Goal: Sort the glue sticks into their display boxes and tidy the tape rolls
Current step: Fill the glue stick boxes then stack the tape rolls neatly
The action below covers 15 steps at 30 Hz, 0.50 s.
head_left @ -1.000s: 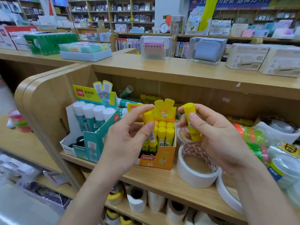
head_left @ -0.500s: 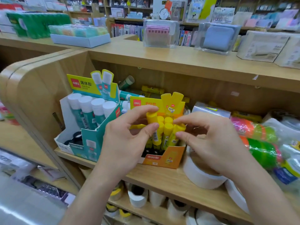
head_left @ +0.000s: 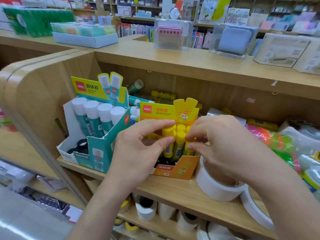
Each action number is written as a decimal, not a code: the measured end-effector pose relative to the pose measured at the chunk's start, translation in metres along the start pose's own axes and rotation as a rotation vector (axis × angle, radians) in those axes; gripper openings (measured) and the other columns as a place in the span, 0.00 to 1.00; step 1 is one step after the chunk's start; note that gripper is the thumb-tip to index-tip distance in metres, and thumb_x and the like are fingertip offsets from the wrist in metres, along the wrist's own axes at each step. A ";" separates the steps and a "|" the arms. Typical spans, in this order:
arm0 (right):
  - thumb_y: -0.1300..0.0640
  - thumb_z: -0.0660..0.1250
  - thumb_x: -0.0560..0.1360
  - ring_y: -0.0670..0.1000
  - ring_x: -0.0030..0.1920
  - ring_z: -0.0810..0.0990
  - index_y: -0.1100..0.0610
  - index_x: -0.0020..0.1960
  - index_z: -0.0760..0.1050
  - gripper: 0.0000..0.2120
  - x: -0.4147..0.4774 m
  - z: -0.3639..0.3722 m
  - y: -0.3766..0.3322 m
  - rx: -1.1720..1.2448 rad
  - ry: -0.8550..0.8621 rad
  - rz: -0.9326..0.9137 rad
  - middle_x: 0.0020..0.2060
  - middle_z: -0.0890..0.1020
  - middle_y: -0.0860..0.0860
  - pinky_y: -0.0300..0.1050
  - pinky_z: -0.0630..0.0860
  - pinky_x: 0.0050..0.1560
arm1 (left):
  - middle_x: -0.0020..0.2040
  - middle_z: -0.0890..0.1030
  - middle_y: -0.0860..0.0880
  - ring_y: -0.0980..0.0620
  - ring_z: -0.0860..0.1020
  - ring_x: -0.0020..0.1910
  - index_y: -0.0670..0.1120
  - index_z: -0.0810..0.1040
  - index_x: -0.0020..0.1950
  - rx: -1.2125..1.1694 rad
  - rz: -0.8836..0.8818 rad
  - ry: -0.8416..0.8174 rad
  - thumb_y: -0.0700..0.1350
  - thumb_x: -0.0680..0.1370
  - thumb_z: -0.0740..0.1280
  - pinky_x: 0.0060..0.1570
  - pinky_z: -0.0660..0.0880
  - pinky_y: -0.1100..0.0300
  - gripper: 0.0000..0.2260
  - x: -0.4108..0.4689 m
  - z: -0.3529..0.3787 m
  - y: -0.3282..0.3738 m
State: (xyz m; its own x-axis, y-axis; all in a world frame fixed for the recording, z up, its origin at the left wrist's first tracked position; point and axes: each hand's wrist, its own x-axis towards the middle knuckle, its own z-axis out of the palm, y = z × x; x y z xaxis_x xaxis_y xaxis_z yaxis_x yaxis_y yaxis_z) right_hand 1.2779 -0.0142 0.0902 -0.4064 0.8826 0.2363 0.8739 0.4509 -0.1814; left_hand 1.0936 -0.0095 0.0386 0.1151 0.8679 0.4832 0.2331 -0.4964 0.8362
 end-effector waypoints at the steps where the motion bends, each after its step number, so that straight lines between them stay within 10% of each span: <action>1: 0.50 0.67 0.76 0.49 0.48 0.77 0.51 0.49 0.83 0.08 0.000 0.000 -0.001 0.006 -0.009 -0.003 0.46 0.80 0.48 0.49 0.74 0.51 | 0.56 0.78 0.67 0.67 0.76 0.57 0.60 0.79 0.54 0.002 0.002 0.001 0.41 0.71 0.73 0.48 0.76 0.71 0.17 0.000 0.000 -0.001; 15: 0.50 0.64 0.77 0.46 0.52 0.72 0.48 0.48 0.84 0.10 -0.017 0.004 0.005 0.058 0.010 0.051 0.48 0.77 0.42 0.46 0.73 0.52 | 0.54 0.80 0.60 0.61 0.77 0.58 0.57 0.80 0.57 0.076 0.063 0.000 0.48 0.73 0.70 0.52 0.76 0.68 0.13 0.001 0.001 -0.001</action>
State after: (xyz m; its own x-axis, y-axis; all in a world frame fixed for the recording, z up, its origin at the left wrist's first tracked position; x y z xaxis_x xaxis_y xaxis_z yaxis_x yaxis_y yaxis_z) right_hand 1.2879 -0.0262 0.0819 -0.3590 0.9033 0.2348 0.8763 0.4128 -0.2483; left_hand 1.0942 -0.0082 0.0382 0.1316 0.8351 0.5341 0.2984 -0.5471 0.7821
